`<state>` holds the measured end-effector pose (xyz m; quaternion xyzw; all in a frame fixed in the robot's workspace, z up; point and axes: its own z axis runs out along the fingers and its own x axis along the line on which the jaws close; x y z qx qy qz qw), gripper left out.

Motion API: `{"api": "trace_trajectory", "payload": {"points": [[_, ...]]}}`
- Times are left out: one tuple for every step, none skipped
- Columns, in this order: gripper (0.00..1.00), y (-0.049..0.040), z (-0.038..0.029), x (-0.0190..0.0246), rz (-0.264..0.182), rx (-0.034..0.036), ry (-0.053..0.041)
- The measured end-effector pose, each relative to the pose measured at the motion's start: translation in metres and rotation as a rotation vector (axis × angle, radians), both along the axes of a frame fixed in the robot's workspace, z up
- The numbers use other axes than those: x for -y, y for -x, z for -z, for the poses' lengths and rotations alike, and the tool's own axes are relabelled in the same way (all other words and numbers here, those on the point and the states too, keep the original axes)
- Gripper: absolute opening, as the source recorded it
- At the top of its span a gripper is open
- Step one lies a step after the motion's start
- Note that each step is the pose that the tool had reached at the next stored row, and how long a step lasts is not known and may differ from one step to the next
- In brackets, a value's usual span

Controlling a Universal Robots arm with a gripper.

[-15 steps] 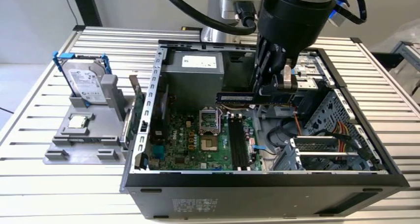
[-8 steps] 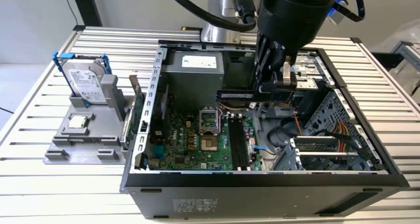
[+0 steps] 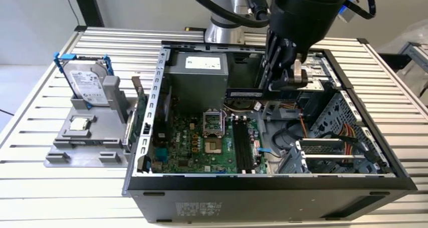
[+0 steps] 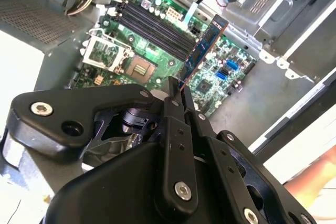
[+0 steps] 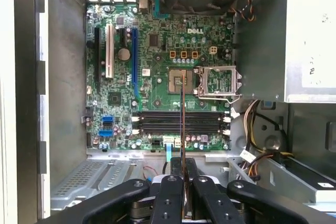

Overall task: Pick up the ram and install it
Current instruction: 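Pick up the ram and move it above insertion slot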

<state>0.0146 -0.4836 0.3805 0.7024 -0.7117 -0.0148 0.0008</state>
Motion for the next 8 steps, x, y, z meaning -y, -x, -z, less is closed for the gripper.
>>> {"api": "trace_trajectory", "payload": {"points": [[0.00,-0.0023,0.0000,-0.0008,0.000,0.0000,0.0000],[0.00,-0.0045,0.0000,-0.0016,0.000,0.0000,0.0000],[0.00,-0.0065,0.0000,-0.0024,0.000,0.0000,0.0000],[0.00,-0.0087,0.0000,-0.0032,0.000,0.0000,0.0000],[0.00,-0.0107,0.0000,-0.0041,0.000,0.0000,0.0000],[0.00,-0.0124,0.0000,-0.0050,0.000,0.0000,-0.0001],[0.00,-0.0140,0.0000,-0.0059,0.000,0.0000,0.0000],[0.00,-0.0156,0.0000,-0.0068,0.000,0.0000,0.0000]]}}
